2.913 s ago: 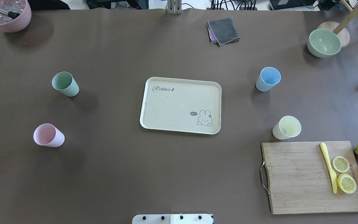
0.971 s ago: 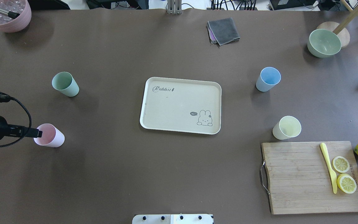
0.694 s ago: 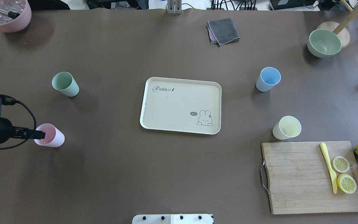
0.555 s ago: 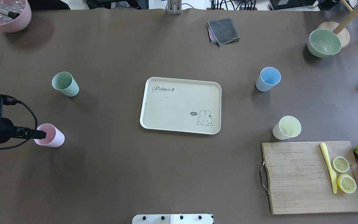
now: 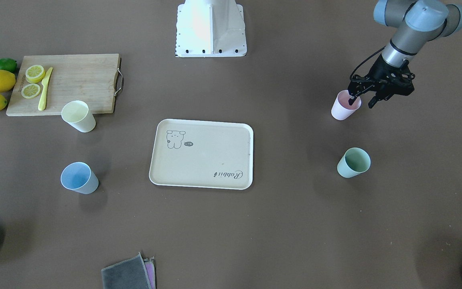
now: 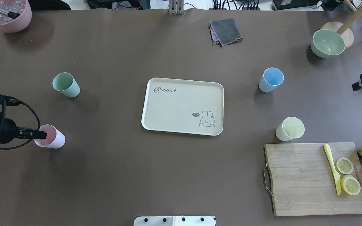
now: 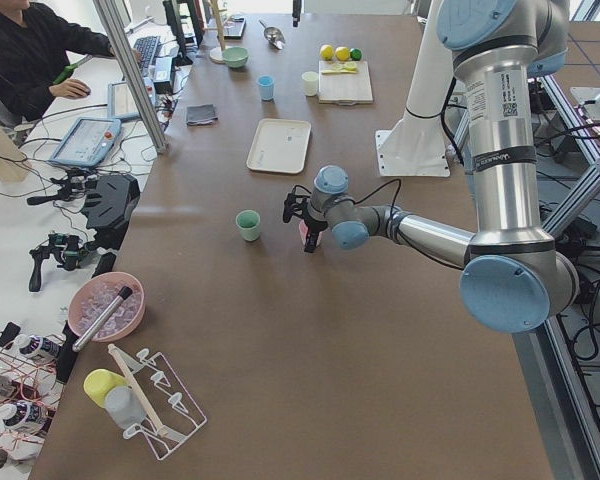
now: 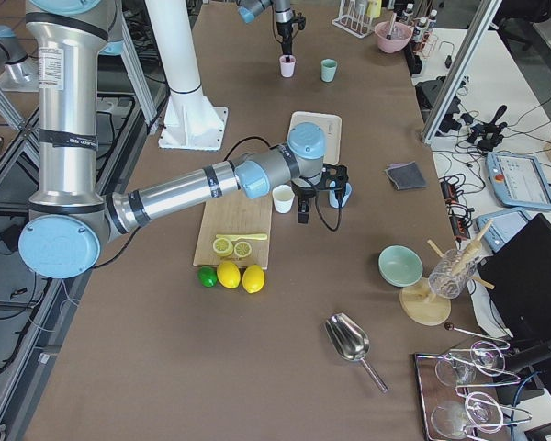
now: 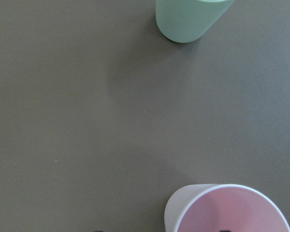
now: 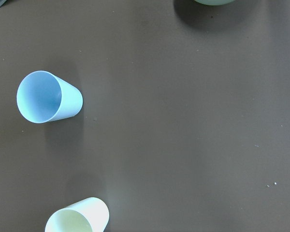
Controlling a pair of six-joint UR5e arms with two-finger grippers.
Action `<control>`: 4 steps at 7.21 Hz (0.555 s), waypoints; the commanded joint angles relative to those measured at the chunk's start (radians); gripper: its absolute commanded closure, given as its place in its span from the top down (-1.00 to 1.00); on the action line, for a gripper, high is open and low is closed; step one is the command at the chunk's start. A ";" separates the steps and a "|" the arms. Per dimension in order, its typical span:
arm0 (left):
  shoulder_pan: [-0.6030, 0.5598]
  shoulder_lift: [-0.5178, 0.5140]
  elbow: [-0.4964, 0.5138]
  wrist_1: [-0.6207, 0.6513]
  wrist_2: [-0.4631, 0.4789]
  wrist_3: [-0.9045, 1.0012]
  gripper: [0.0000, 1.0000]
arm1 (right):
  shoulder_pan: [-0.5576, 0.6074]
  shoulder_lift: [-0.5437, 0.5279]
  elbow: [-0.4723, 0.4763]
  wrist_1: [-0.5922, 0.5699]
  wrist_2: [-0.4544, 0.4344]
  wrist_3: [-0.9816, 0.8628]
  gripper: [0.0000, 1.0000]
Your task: Place all cups on tray
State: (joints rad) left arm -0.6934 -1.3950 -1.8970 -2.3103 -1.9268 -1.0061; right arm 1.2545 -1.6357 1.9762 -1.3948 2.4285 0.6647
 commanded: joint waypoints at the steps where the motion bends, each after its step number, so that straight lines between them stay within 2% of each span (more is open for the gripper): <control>1: 0.002 -0.021 0.018 -0.021 0.000 -0.017 -1.00 | -0.043 0.002 0.000 0.034 -0.029 0.047 1.00; 3: 0.000 -0.036 0.006 -0.018 -0.009 -0.089 -1.00 | -0.056 0.002 -0.002 0.034 -0.031 0.047 1.00; 4: -0.001 -0.039 -0.029 -0.005 -0.050 -0.092 -1.00 | -0.063 0.002 -0.002 0.034 -0.034 0.047 1.00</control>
State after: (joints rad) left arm -0.6933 -1.4290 -1.8961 -2.3260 -1.9433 -1.0848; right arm 1.2012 -1.6342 1.9746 -1.3612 2.3980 0.7111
